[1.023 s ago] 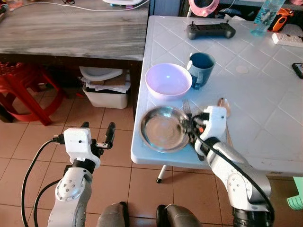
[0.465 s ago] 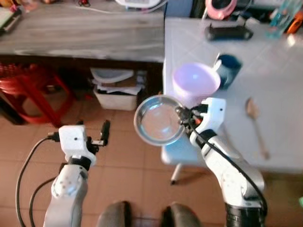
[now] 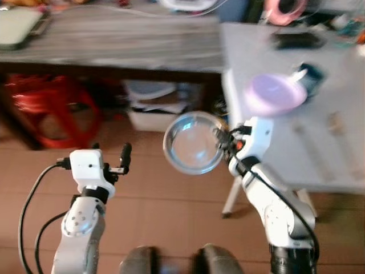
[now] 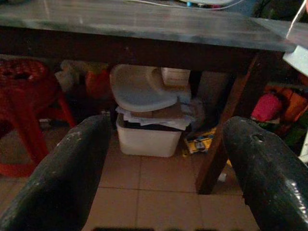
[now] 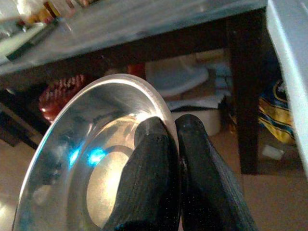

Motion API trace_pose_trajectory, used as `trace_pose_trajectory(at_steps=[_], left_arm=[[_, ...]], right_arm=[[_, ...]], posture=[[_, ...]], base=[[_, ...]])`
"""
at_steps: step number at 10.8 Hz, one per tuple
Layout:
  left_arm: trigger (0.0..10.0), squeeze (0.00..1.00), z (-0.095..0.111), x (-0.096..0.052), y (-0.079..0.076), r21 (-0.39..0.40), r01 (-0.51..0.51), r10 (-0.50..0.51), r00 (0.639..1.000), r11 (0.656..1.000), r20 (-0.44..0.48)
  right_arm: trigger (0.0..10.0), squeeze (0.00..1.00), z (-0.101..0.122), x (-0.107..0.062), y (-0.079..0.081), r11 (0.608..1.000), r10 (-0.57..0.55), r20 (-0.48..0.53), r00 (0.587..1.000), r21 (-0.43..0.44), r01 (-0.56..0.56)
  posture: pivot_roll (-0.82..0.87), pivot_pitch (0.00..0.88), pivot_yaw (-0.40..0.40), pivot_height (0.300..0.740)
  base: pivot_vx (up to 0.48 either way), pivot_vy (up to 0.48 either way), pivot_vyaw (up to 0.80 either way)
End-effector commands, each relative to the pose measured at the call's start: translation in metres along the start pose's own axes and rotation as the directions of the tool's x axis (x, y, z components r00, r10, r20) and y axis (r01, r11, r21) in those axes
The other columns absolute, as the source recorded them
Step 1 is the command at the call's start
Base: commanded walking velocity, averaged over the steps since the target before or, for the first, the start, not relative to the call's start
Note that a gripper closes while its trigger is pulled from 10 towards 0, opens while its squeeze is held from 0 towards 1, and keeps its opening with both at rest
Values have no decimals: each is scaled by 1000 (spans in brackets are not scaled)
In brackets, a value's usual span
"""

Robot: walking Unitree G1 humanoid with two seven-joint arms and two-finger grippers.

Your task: Setting the table

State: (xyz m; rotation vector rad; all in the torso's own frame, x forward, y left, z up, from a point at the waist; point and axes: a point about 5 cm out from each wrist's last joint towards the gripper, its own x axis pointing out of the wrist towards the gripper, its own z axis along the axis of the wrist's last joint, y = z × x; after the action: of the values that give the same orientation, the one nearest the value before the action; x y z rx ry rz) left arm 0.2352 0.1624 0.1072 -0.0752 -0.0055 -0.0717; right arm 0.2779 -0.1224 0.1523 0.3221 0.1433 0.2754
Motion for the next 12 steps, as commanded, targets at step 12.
trace_pose_trajectory(at_steps=[12], left_arm=[[10000,0,0,7,-8,27,26,-26,999,999,28]], right_arm=[[0,0,31,13,-24,988,-109,194,975,-86,127]], posture=[[-32,108,-5,740]], base=[[429,62,0]])
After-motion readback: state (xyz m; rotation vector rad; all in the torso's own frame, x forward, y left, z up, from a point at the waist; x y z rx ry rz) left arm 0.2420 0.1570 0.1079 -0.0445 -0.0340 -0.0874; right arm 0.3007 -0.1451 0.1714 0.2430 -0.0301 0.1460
